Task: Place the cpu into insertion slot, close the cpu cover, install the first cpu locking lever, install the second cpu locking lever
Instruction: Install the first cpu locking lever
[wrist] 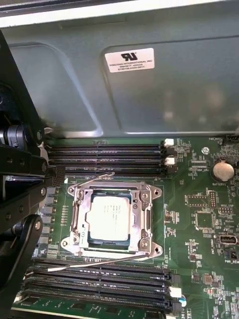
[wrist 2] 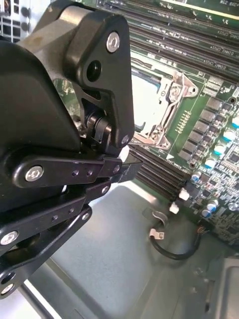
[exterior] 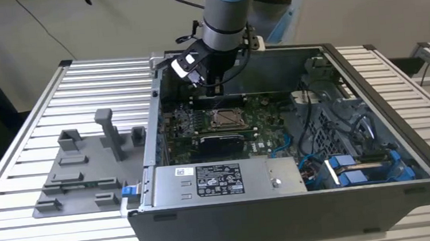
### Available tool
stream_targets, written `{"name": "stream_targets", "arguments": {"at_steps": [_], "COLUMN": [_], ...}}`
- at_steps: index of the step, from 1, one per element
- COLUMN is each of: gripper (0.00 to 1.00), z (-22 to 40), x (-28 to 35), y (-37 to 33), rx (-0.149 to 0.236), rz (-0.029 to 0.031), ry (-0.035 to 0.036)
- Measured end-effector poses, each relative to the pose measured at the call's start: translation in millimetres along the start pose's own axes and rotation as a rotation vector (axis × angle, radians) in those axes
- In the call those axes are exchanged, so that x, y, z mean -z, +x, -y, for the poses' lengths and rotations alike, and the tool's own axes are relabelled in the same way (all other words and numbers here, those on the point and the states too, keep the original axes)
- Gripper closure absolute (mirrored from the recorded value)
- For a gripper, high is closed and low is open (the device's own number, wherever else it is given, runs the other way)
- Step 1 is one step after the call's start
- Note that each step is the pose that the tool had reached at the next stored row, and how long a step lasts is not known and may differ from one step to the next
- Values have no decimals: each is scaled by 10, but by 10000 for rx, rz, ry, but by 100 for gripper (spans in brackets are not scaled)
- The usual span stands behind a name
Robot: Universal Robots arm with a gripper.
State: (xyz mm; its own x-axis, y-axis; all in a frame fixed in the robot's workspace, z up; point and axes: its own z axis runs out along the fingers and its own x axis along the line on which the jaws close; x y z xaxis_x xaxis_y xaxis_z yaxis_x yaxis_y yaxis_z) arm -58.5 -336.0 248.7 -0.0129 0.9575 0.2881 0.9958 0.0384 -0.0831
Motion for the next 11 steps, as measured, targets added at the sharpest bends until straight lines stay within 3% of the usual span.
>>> {"name": "stream_targets", "arguments": {"at_steps": [8,9,11], "gripper": [89,89,89], "z": [0,1,0], "x": [-2,-2,-1], "y": [-1,0,-1], "rx": [1399,1580,1918], "rz": [125,145,191], "ry": [378,382,305]}}
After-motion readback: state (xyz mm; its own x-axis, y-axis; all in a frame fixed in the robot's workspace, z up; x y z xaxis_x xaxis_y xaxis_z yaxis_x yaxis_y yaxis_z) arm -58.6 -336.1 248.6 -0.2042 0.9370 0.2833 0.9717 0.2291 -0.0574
